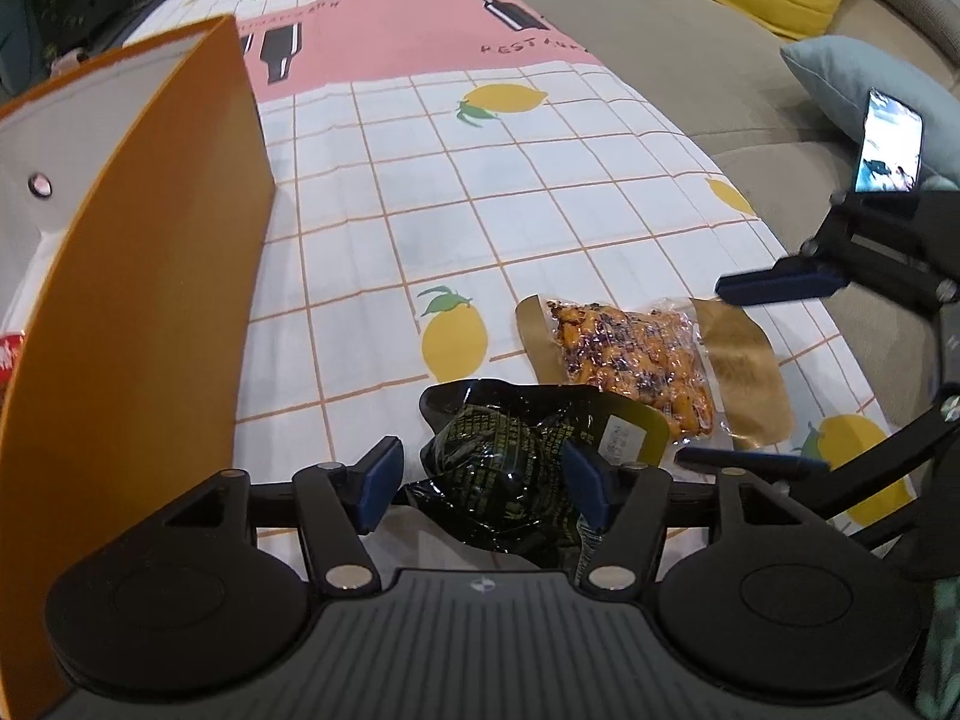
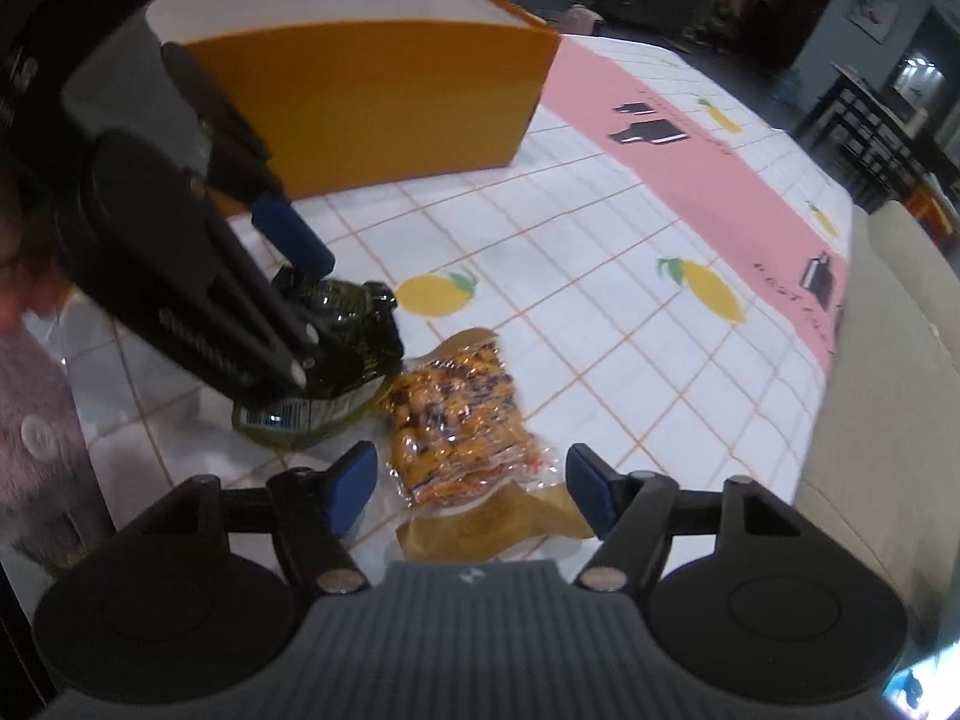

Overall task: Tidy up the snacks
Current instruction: 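Lift the seaweed pack with the left tool while the right tool regrips the nut cake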

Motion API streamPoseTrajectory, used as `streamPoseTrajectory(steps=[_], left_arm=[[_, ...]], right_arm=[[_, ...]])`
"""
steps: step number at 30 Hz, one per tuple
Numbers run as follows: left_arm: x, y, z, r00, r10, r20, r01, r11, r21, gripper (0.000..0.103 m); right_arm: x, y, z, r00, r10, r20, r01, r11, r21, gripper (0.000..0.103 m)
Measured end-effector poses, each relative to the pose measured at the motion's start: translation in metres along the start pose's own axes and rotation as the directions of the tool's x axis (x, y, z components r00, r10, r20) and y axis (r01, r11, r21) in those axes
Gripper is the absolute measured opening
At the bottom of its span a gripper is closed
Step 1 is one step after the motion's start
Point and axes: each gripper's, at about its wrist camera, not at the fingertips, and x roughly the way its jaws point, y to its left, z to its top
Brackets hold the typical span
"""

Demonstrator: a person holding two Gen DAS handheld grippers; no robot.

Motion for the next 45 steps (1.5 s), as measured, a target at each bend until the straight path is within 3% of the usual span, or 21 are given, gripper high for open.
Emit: streamPoseTrajectory(steps=[12,16,21,24,30,32,37,41,45], left_arm=[[0.003,0.004,0.003,0.999,-0.024,-0.026,0.024,1.0,-0.006,0.073],[0.003,0.007,0.003,1.0,-0.023,-0.021,0.022,1.0,-0.022,0.073],[0.003,0.01,0.004,1.0,-0.02,-0.02,0.02,0.999,-0.034,0.073],[0.002,0.013,0.004,1.0,-0.018,-0.019,0.017,0.999,-0.05,0.073],[0.003,0.012,0.004,1.0,-0.014,-0.02,0.013,0.999,-0.043,0.073],[0.003,0.011,0.004,1.0,-0.012,-0.018,0.011,0.999,-0.037,0.075],[0.004,0.008,0.003,1.0,-0.01,-0.017,0.01,1.0,-0.02,0.078],[0.003,0.013,0.004,1.0,-0.021,-0.02,0.02,0.998,-0.051,0.077],[0.003,0.016,0.005,0.999,-0.04,-0.018,0.038,0.996,-0.079,0.068]], right_arm=[[0.029,0.001,-0.005,0.996,0.02,0.082,-0.021,1.0,0.016,0.072],[0.034,-0.007,-0.004,0.995,0.036,0.09,-0.044,0.995,0.09,0.079],[0.038,-0.006,-0.003,0.995,0.036,0.096,-0.049,0.989,0.138,0.079],[0.037,-0.005,-0.001,0.996,0.016,0.083,-0.03,0.986,0.165,0.07],[0.033,-0.004,-0.001,0.999,-0.023,0.03,0.016,0.978,0.21,0.067],[0.032,-0.003,-0.001,0.999,-0.035,0.017,0.03,0.976,0.218,0.061],[0.028,-0.01,-0.001,0.999,-0.041,-0.01,0.042,0.957,0.286,0.061],[0.02,-0.029,-0.005,1.0,0.009,0.011,-0.013,0.901,0.434,0.061],[0.009,-0.062,-0.018,0.994,0.082,0.076,-0.112,0.748,0.655,0.06]])
